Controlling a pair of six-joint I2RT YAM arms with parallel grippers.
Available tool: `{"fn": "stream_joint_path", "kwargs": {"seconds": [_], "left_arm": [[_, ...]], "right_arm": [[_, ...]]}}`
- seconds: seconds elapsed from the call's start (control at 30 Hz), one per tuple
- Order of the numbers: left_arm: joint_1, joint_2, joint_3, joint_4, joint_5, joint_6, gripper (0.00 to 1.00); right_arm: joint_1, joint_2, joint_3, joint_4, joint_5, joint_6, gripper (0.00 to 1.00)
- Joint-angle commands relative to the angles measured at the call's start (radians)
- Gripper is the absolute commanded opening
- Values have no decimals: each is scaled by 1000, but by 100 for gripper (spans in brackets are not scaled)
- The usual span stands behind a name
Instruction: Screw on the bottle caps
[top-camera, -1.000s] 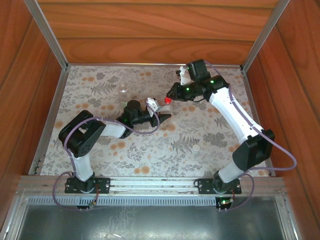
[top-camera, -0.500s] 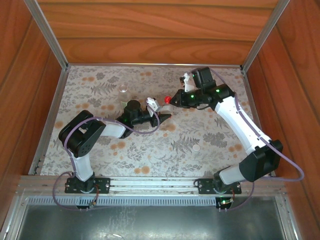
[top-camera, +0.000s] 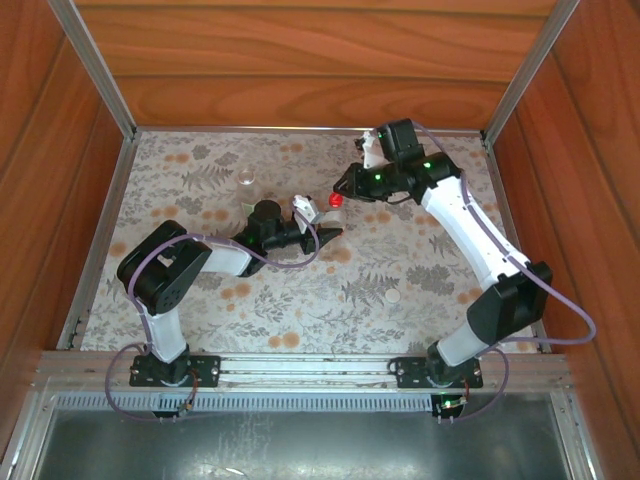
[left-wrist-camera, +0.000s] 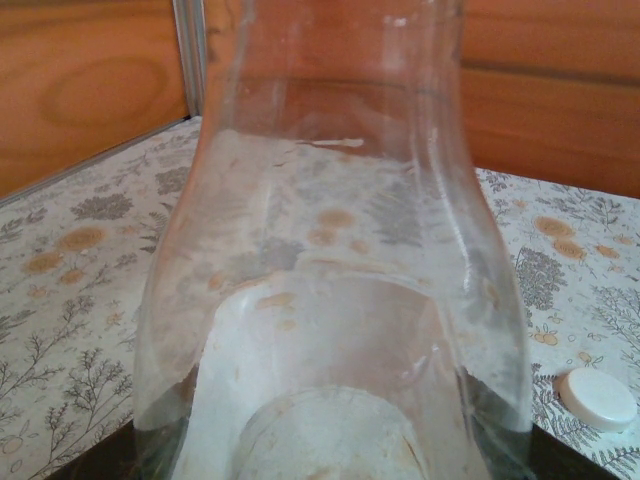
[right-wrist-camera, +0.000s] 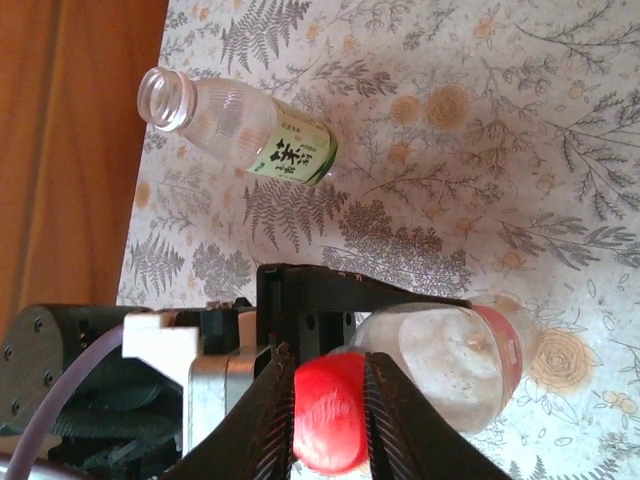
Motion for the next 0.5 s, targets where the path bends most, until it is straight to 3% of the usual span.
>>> {"fn": "stream_joint_path", "kwargs": {"seconds": [0.0,0.47], "left_arm": [[1,23,-24,-107,-1,8,52],[2,33,-15,-108,-20,-18,51]], "right_arm": [[-6,10,2,-20,-53,-16,20],[1,-136,-167,22,-111,27,15]]}}
